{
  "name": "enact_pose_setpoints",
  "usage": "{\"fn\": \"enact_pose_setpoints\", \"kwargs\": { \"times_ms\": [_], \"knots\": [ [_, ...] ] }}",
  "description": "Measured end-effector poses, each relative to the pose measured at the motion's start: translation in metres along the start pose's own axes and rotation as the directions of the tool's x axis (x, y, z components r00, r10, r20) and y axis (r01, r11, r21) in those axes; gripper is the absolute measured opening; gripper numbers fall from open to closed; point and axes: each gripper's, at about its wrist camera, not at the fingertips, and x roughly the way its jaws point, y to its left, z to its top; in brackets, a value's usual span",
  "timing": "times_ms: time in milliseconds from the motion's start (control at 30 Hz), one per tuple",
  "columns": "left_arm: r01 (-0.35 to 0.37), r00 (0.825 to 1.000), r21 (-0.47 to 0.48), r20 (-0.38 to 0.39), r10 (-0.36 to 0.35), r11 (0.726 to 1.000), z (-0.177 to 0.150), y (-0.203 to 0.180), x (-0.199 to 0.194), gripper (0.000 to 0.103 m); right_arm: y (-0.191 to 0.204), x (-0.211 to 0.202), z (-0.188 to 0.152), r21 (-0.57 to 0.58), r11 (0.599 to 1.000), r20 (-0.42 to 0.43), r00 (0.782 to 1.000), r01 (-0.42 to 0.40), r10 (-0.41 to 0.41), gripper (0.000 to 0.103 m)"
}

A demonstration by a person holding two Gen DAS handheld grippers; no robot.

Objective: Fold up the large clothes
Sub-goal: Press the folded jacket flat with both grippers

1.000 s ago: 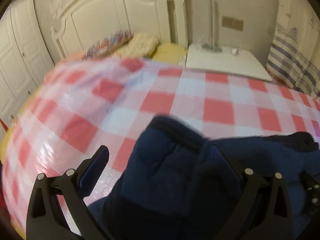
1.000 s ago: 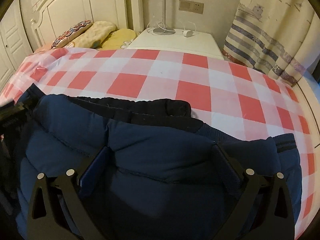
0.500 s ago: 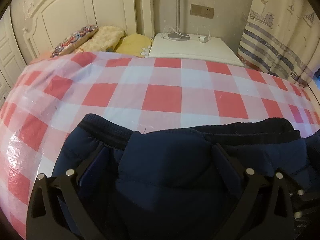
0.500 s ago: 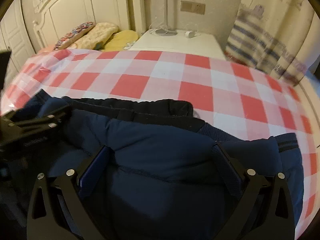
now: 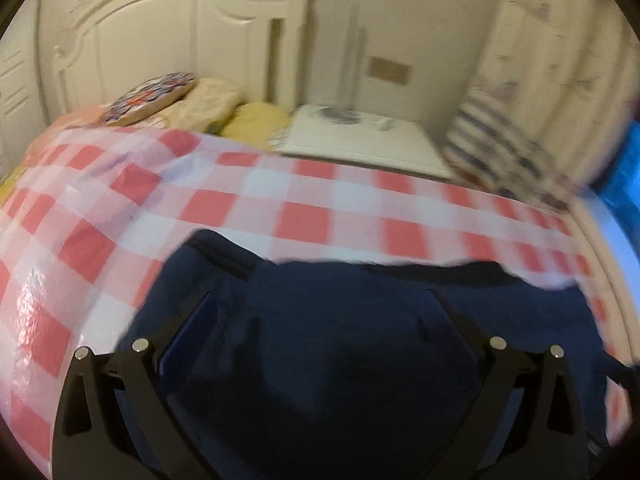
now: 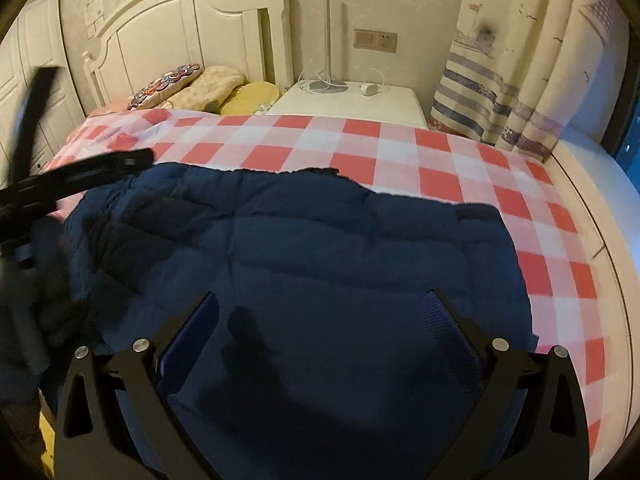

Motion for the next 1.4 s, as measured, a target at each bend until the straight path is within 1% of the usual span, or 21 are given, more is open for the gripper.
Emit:
{"fn": "enact_pose_setpoints", "kwargs": {
  "times_ms": [67,100,167,200,300,433,600,700,800,833,867,933,967,1067,1133,1167,1200,1233,1267,1333,1400],
  "knots": [
    [-0.019,1.000,0.104,-0.001,0.019,0.994,-0.017,-0.021,-0.009,0.101,0.006,0.000,0.000,-0.026,1.000,0.002,1.000,0.012,-0.012,0.098],
    [-0.041,0.999,0.159,-0.024,0.046,0.986,-0.027,-0.030,-0.003,0.101,0.011,0.003,-0.001,-0.047,0.999,-0.007,1.000,0.020,-0.020,0.098],
    [-0.067,0.992,0.209,-0.094,0.088,0.976,-0.044,-0.036,0.019,0.101,0.017,0.015,-0.005,-0.072,0.997,-0.048,0.998,0.032,-0.036,0.098],
    [-0.055,0.989,0.189,-0.121,0.079,0.980,-0.049,-0.033,0.029,0.101,0.018,0.026,-0.010,-0.074,0.997,-0.074,0.997,0.015,-0.021,0.098],
    [-0.033,0.993,0.138,-0.110,0.048,0.990,-0.049,-0.024,0.030,0.101,0.011,0.033,-0.014,-0.040,0.999,-0.059,0.998,-0.019,0.017,0.099],
    [-0.059,0.994,0.161,-0.085,0.074,0.985,-0.054,-0.026,0.030,0.101,0.011,0.036,-0.015,-0.034,0.999,-0.053,0.998,-0.025,0.023,0.099],
    [-0.056,0.994,0.158,-0.083,0.069,0.986,-0.055,-0.026,0.030,0.101,0.012,0.036,-0.016,-0.034,0.999,-0.044,0.999,-0.024,0.022,0.099],
    [-0.049,0.994,0.154,-0.088,0.063,0.987,-0.055,-0.025,0.030,0.101,0.011,0.035,-0.018,-0.030,0.999,-0.038,0.999,-0.030,0.028,0.099],
    [-0.033,0.992,0.146,-0.118,0.050,0.989,-0.053,-0.022,0.030,0.101,0.010,0.031,-0.018,-0.032,0.999,-0.048,0.998,-0.044,0.042,0.099],
    [-0.045,0.990,0.137,-0.129,0.063,0.990,-0.053,-0.020,0.025,0.100,0.009,0.024,-0.019,-0.025,0.999,-0.047,0.998,-0.045,0.044,0.098],
    [-0.039,0.990,0.117,-0.128,0.054,0.992,-0.054,-0.016,0.015,0.101,0.008,0.017,-0.021,-0.019,0.999,-0.039,0.998,-0.045,0.044,0.098],
    [0.017,0.994,0.079,-0.105,-0.008,0.997,-0.060,-0.010,-0.010,0.101,0.012,-0.007,-0.031,-0.024,0.997,-0.012,0.998,-0.068,0.068,0.098],
    [0.030,0.996,0.086,-0.090,-0.023,0.996,-0.066,-0.009,-0.025,0.101,0.014,-0.015,-0.035,-0.040,0.996,-0.007,0.997,-0.076,0.076,0.098],
    [0.000,0.997,0.129,-0.078,0.010,0.992,-0.085,-0.009,-0.043,0.101,0.028,-0.036,-0.054,-0.120,0.991,-0.002,0.998,-0.067,0.067,0.098],
    [-0.019,0.994,0.176,-0.099,0.037,0.984,-0.103,-0.013,-0.037,0.101,0.031,-0.030,-0.071,-0.136,0.989,-0.038,0.998,-0.063,0.059,0.098],
    [-0.036,0.995,0.200,-0.079,0.053,0.979,-0.110,-0.014,-0.035,0.101,0.030,-0.025,-0.078,-0.131,0.989,-0.035,0.997,-0.068,0.064,0.099],
    [-0.051,0.997,0.216,-0.048,0.063,0.975,-0.115,-0.016,-0.036,0.101,0.029,-0.023,-0.085,-0.130,0.989,0.006,0.997,-0.075,0.076,0.099],
    [-0.077,0.996,0.234,-0.031,0.087,0.969,-0.117,-0.020,-0.036,0.101,0.028,-0.021,-0.088,-0.137,0.988,0.025,0.996,-0.076,0.081,0.099],
    [-0.090,0.994,0.245,-0.034,0.101,0.965,-0.117,-0.023,-0.034,0.101,0.028,-0.020,-0.089,-0.137,0.987,0.029,0.996,-0.077,0.082,0.099],
    [-0.114,0.991,0.260,-0.040,0.129,0.959,-0.116,-0.026,-0.036,0.101,0.029,-0.020,-0.085,-0.138,0.988,0.000,0.998,-0.069,0.070,0.098],
    [-0.140,0.988,0.263,-0.031,0.154,0.954,-0.117,-0.030,-0.047,0.101,0.032,-0.027,-0.081,-0.126,0.991,-0.024,0.999,-0.041,0.039,0.098]
  ]
}}
